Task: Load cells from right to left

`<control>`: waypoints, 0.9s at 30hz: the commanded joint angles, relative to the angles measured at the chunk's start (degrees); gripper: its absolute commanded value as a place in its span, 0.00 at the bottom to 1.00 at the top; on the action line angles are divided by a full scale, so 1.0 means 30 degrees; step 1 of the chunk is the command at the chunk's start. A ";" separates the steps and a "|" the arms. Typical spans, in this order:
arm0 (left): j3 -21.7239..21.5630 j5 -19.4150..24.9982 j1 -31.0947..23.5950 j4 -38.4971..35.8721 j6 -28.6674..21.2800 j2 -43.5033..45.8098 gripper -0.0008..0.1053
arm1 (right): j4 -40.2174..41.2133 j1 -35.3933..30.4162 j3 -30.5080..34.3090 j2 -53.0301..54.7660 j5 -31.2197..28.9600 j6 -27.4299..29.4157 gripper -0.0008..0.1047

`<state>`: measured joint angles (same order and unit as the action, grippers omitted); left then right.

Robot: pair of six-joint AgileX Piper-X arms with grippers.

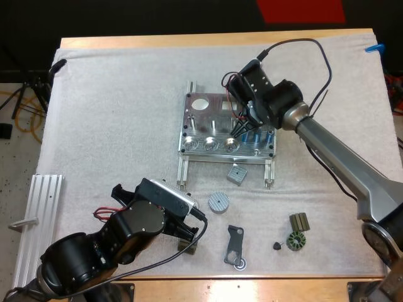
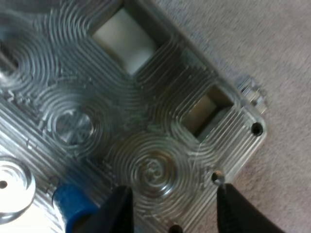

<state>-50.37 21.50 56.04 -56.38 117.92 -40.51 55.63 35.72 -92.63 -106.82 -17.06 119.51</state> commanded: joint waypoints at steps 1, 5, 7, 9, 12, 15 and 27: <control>-0.0075 0.0467 0.0031 0.0180 0.0056 0.0128 0.52 | 0.0268 -0.0039 0.0043 -0.0095 0.0428 0.0107 0.39; -0.0075 0.0467 0.0031 0.0180 0.0056 0.0128 0.52 | 0.0310 -0.0039 0.0043 -0.0192 0.0626 0.0107 0.39; -0.0075 0.0467 0.0031 0.0180 0.0056 0.0128 0.52 | 0.0310 -0.0039 0.0043 -0.0192 0.0626 0.0107 0.39; -0.0075 0.0467 0.0031 0.0180 0.0056 0.0128 0.52 | 0.0370 -0.0039 0.0043 -0.0192 0.1239 0.0072 0.39; -0.0075 0.0467 0.0031 0.0180 0.0056 0.0128 0.52 | 0.0417 -0.0039 0.0043 -0.0192 0.1552 -0.0049 0.39; -0.0075 0.0467 0.0031 0.0180 0.0056 0.0128 0.52 | 0.0417 -0.0039 0.0043 -0.0192 0.1089 -0.0043 0.39; -0.0075 0.0553 0.0031 0.0180 0.0030 0.0128 0.52 | 0.1461 -0.0005 0.0043 0.1455 0.1061 -0.0585 0.39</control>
<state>-50.37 21.53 56.04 -56.38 117.92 -40.51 58.87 35.72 -92.36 -104.49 -13.65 118.64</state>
